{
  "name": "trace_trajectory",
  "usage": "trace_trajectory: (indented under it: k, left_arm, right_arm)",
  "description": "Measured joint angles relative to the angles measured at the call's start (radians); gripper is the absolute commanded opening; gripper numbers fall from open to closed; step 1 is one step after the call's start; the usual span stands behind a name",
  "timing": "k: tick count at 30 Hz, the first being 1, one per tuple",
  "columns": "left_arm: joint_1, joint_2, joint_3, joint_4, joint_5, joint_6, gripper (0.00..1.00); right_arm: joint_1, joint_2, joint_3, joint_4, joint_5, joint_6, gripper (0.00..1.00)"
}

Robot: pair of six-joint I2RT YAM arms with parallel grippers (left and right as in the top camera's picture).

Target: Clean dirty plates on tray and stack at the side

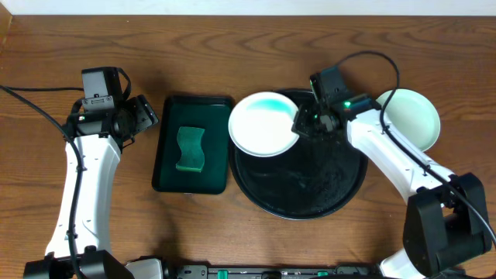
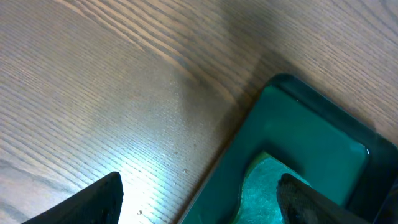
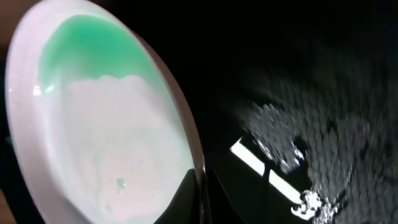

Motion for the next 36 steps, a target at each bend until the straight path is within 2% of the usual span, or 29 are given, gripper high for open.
trace_trajectory:
  k: [6,26,36]
  left_arm:
    - [0.0,0.0,0.0,0.0,0.0,0.0,0.8]
    - [0.0,0.0,0.0,0.0,0.0,0.0,0.79]
    - [0.0,0.0,0.0,0.0,0.0,0.0,0.79]
  right_arm:
    - [0.058,0.0,0.072,0.006,0.098,-0.072,0.02]
    - [0.371,0.0,0.077,0.24,0.543,-0.193,0.01]
    - [0.483,0.0,0.078,0.354,0.731,-0.341,0.01]
